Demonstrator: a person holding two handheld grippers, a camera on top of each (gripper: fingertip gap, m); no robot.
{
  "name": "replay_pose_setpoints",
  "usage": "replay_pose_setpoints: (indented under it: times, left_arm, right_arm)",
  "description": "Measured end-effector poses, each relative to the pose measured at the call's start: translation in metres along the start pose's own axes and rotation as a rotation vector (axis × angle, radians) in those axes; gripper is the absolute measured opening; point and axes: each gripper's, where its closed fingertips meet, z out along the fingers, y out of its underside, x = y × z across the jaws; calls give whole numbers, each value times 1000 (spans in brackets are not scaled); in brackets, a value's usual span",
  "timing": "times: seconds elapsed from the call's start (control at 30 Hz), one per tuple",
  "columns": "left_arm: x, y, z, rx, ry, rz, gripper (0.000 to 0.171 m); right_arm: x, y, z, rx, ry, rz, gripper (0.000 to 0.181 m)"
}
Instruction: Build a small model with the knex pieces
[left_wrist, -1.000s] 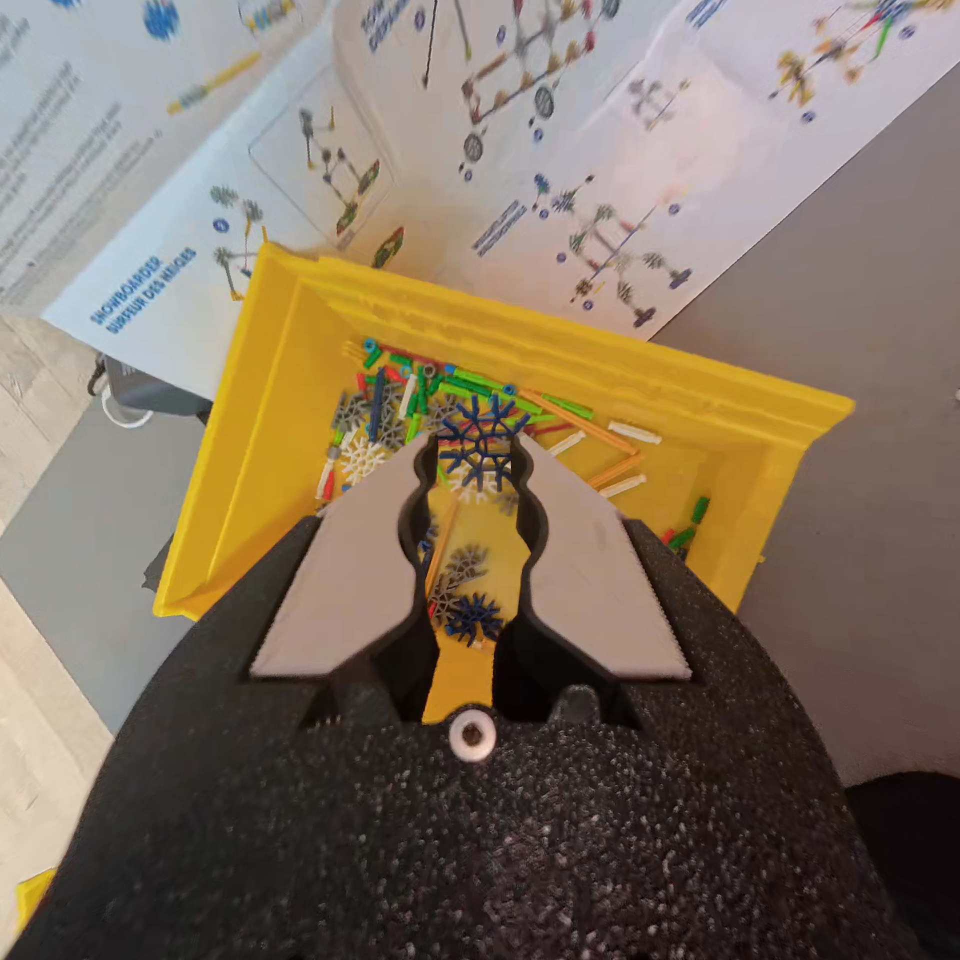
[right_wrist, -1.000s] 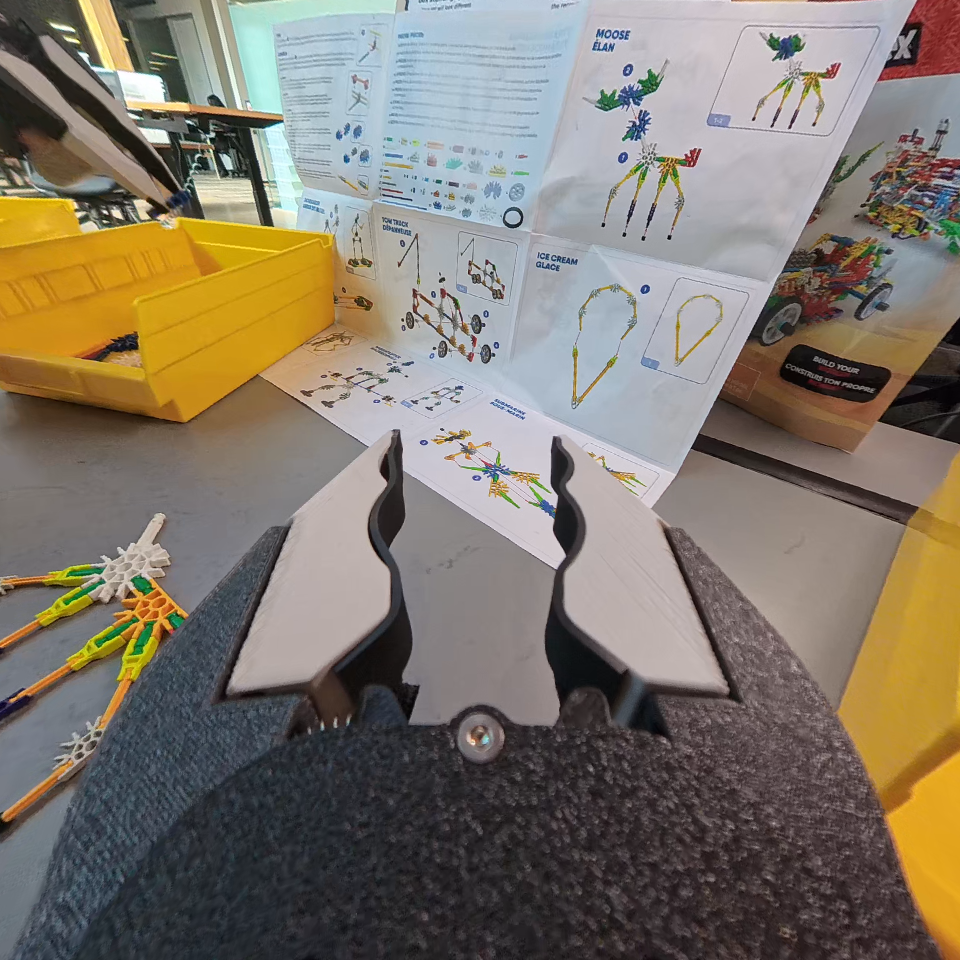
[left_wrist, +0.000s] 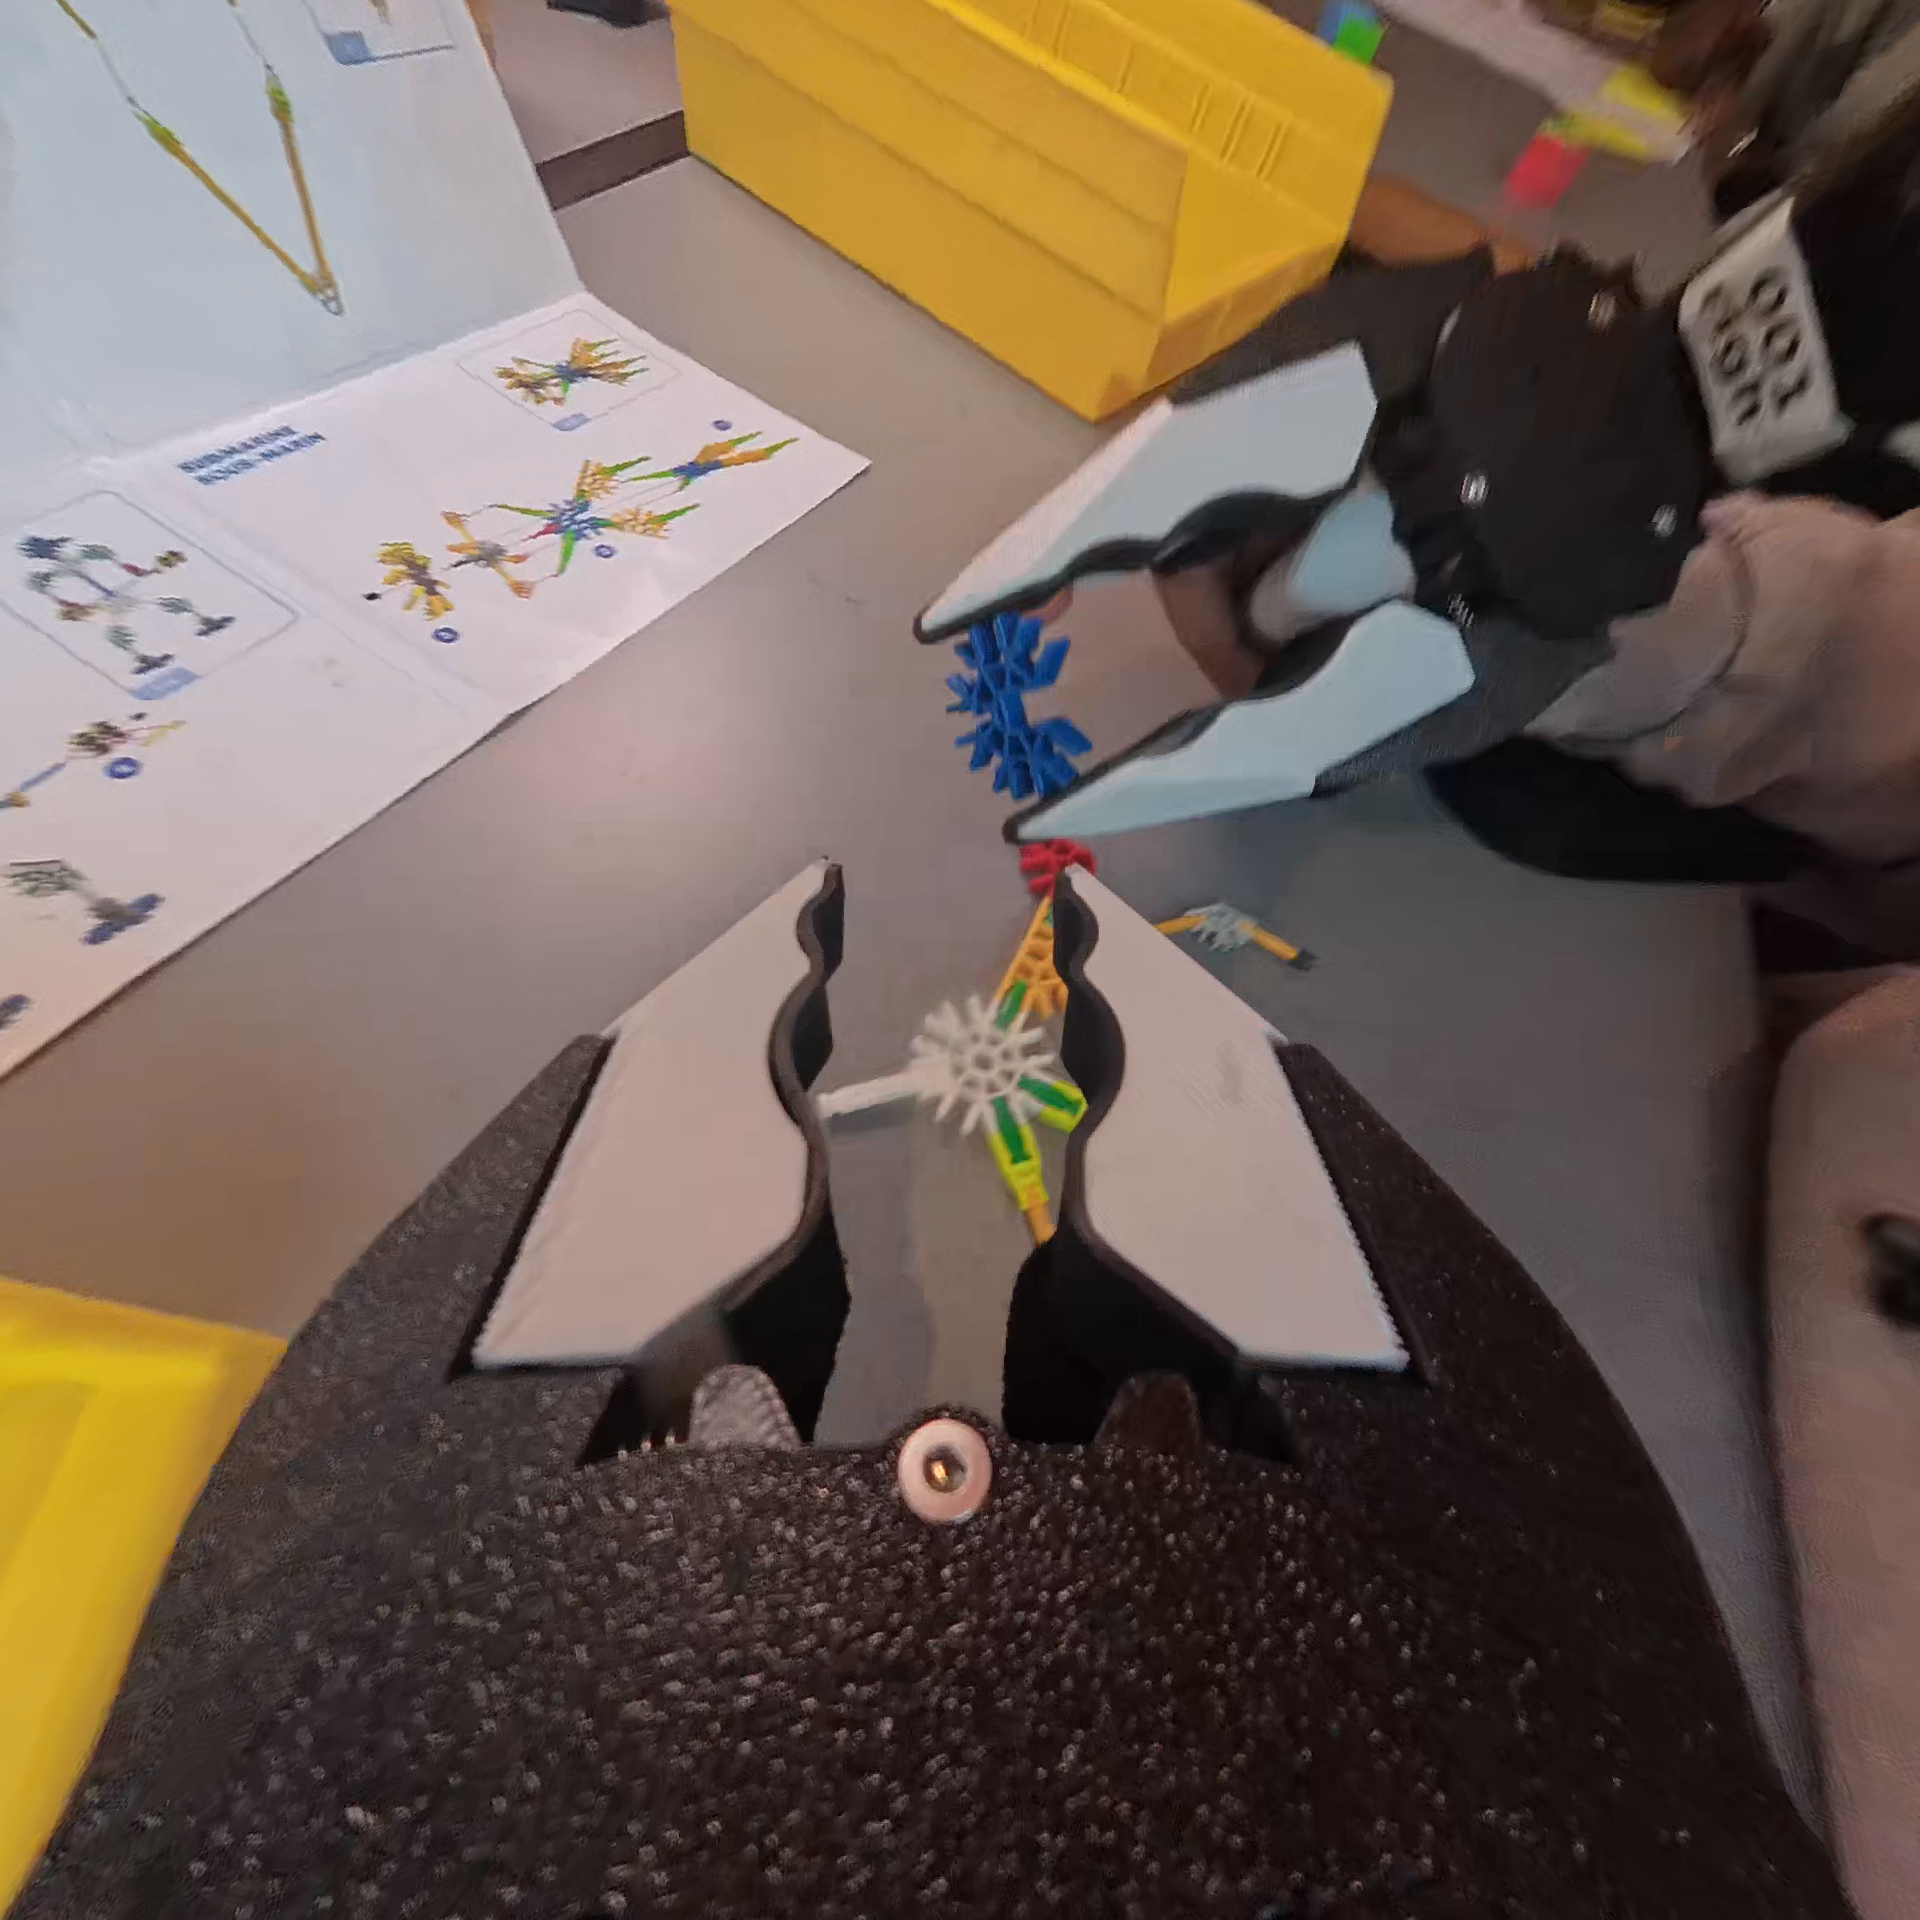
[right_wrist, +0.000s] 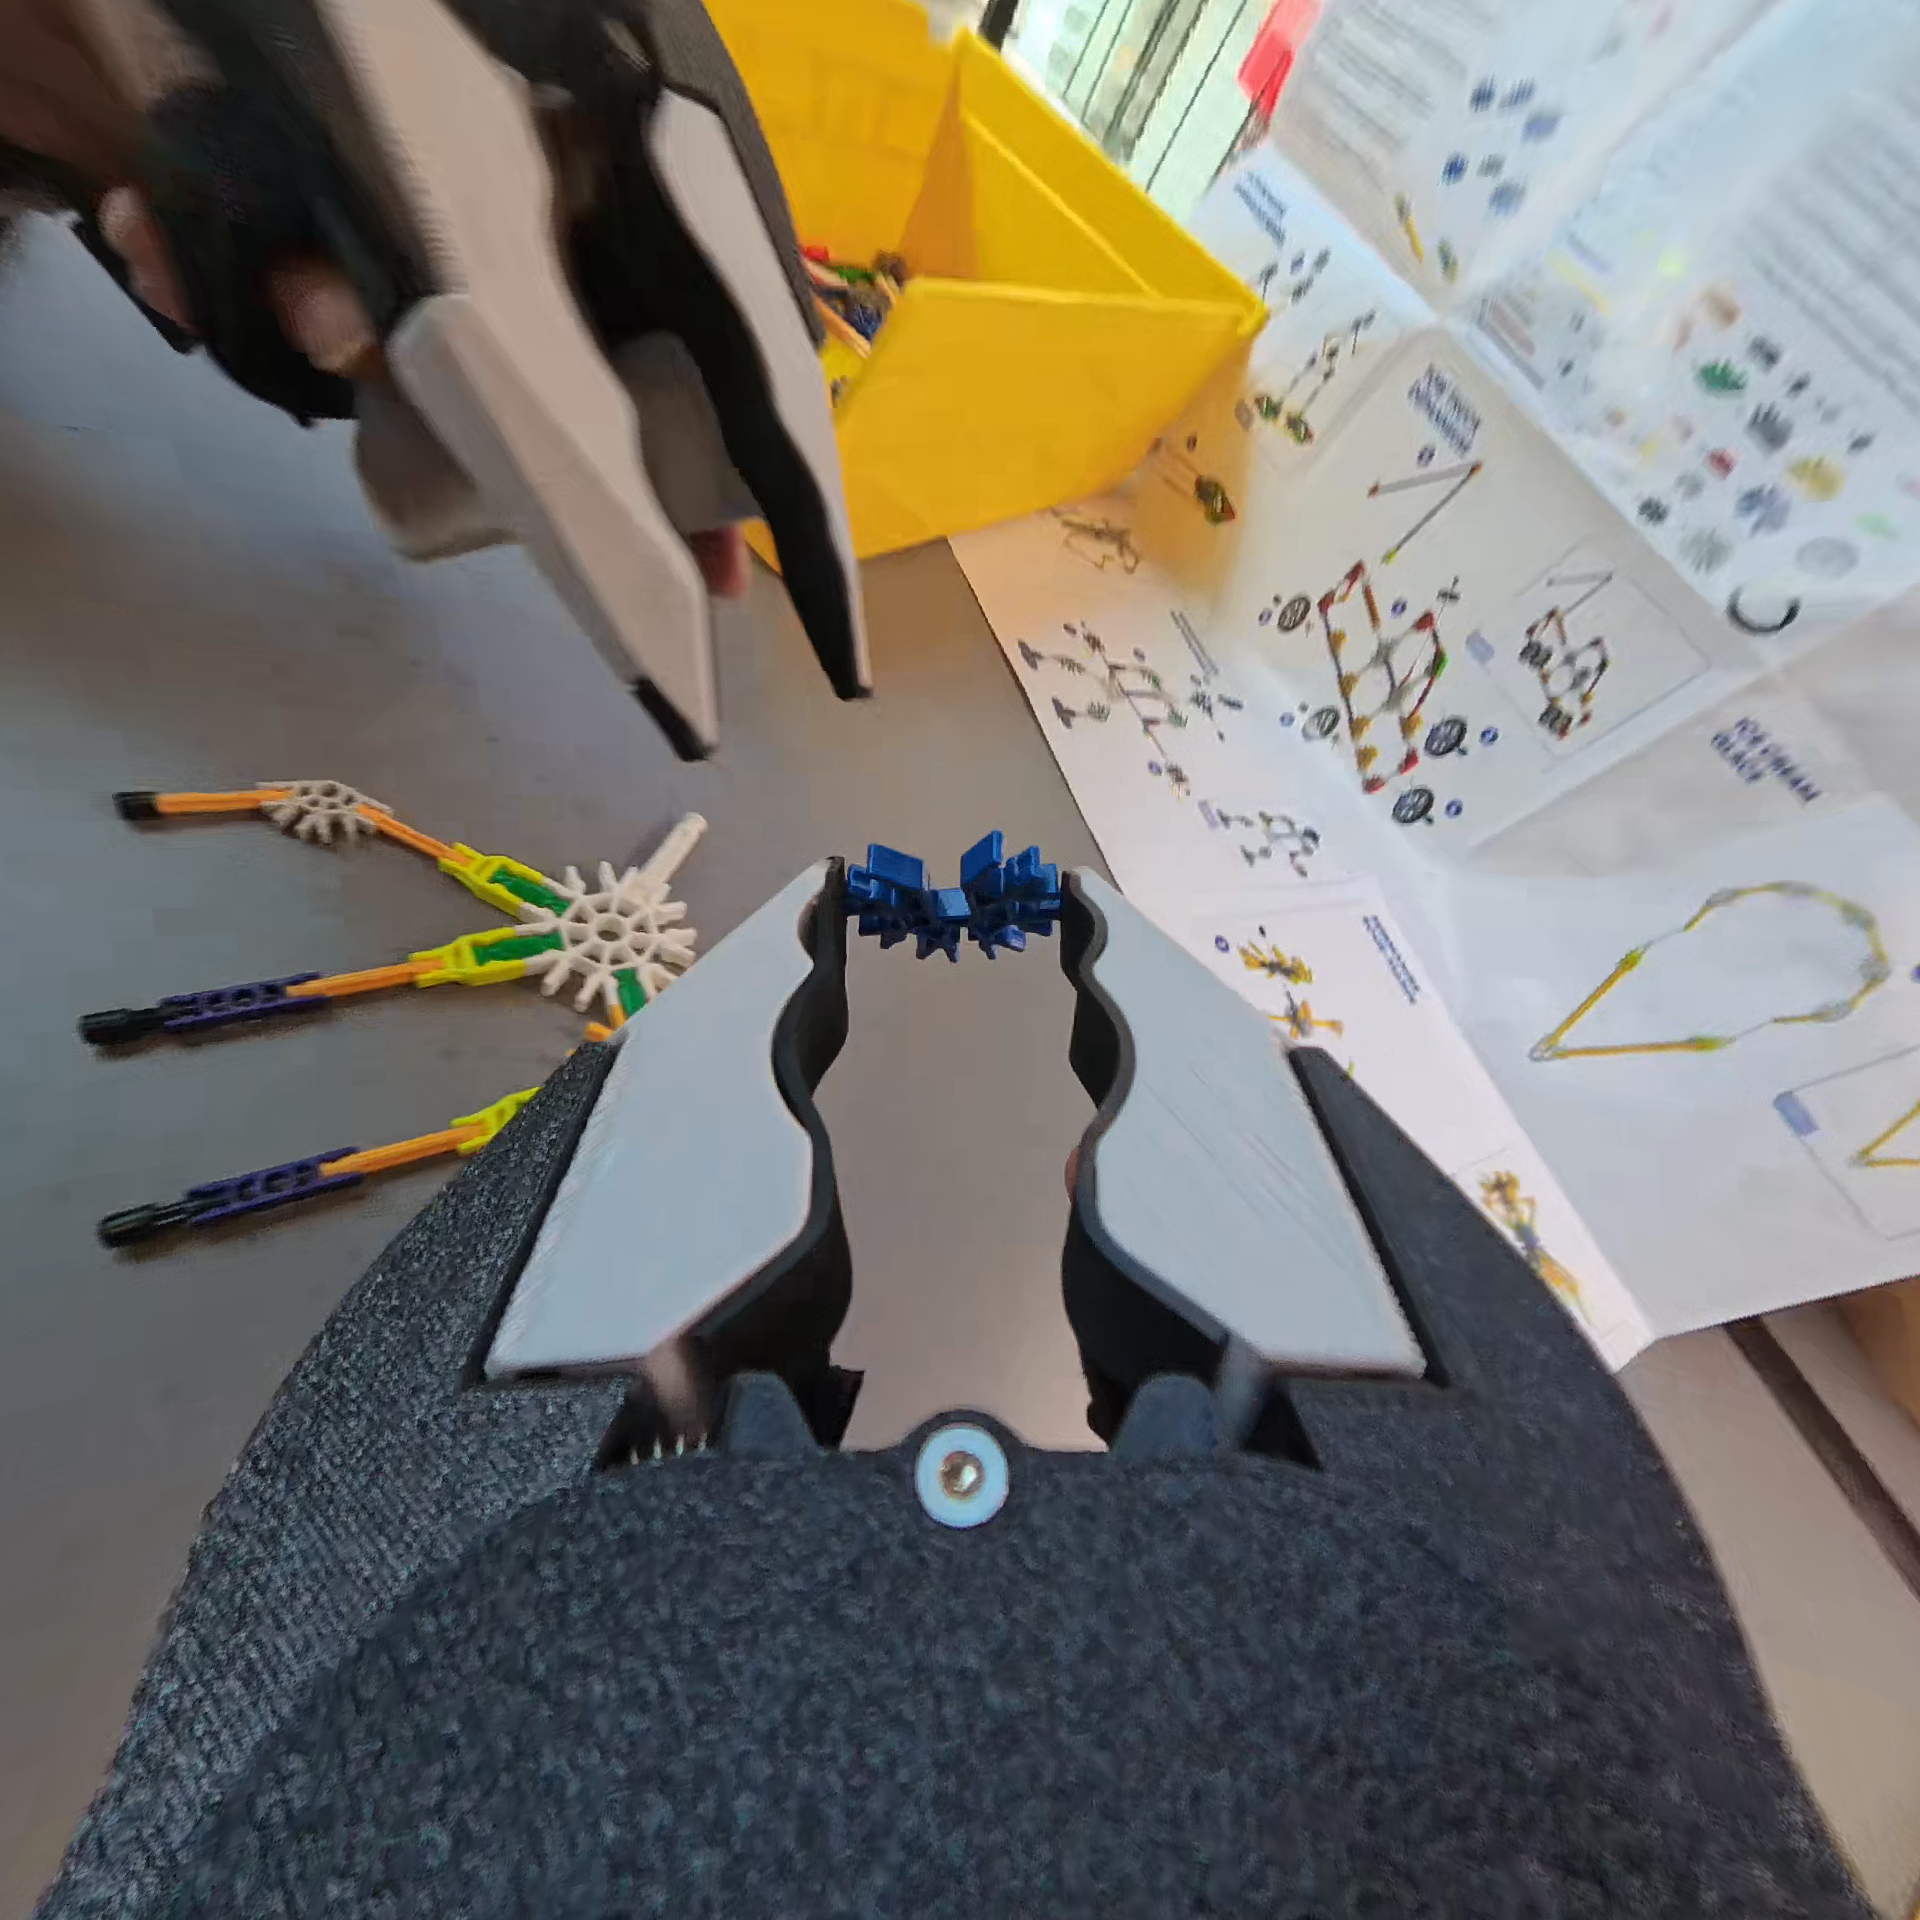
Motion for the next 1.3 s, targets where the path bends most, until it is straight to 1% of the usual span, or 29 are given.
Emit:
replay_pose_setpoints:
  times: [0.03,0.1,0.2,0.3,0.37,0.43,0.57,0.63,0.73,0.77,0.9,1.1,1.3]
  left_arm:
    - [-8,10,-1,-47,-35,46,42]
    - [-12,30,2,-121,-36,65,48]
    - [-13,54,9,-188,-19,67,50]
    - [-11,66,11,-225,-7,87,50]
    - [-8,67,11,-224,8,88,47]
    - [-6,67,12,-225,21,79,44]
    - [-3,69,12,-226,40,71,44]
    - [-1,69,11,-228,45,77,43]
    - [-1,69,10,-228,42,88,43]
    - [-1,68,9,-222,45,85,43]
    - [3,59,7,-174,80,57,43]
    - [8,69,14,-223,62,132,45]
    - [19,70,15,-225,95,148,36]
  right_arm:
    - [8,7,8,-38,-17,53,40]
    - [20,17,26,-105,-49,145,40]
    - [30,32,51,-192,-51,179,40]
    - [23,54,58,-303,-64,199,40]
    - [21,64,52,-359,-53,172,40]
    - [17,67,44,-388,-70,213,40]
    - [14,74,32,-427,-119,294,41]
    - [13,76,28,-433,-140,320,48]
    - [8,78,22,-430,-201,373,63]
    - [9,77,20,-418,-206,384,63]
    - [14,75,9,-386,-235,406,57]
    - [11,83,8,-434,-239,379,50]
    - [3,76,18,-439,-246,345,34]
